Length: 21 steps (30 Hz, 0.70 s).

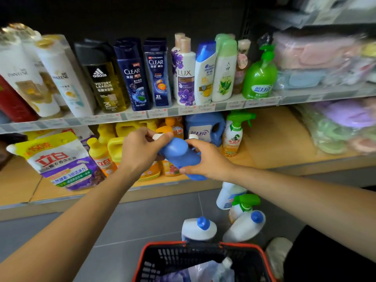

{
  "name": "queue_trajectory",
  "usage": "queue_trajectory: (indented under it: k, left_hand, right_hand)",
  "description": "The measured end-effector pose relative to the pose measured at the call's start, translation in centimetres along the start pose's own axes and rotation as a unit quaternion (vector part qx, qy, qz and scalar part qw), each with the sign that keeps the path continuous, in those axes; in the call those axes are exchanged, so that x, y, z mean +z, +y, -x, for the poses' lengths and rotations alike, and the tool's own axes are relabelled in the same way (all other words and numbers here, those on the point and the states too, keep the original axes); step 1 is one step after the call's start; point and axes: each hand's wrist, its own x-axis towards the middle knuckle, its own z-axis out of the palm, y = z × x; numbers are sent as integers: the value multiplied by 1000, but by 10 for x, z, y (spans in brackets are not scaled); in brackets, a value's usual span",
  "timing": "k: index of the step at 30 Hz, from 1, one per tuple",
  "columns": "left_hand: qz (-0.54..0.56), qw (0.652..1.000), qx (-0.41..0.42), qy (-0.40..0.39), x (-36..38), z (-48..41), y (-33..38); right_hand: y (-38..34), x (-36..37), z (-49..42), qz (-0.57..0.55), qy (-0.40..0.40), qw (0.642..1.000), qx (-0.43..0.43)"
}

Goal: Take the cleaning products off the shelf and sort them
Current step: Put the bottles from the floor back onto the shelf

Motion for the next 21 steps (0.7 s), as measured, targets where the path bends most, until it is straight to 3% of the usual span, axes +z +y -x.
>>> queue_trajectory:
  k: [4, 9, 12, 17, 21]
  left_hand:
    - [20, 1000, -8, -12, 15, 3, 5]
    - [57, 996, 5, -62, 25, -7, 7]
    - [-38, 995, 59, -75, 35, -14, -3]
    - [-271, 925, 222, -147, 63, -17, -25]
    - [-384, 866, 254, -195, 87, -29, -47]
  right_hand:
    - [11, -11, 0, 21, -11, 1000, 12]
    - [40, -37, 2, -73, -34, 993, 81]
    - [60, -54, 4, -129, -13, 984, 124]
    - [104, -77, 5, -115, 64, 973, 189]
    - [130, -80, -3, -69, 103, 968, 216]
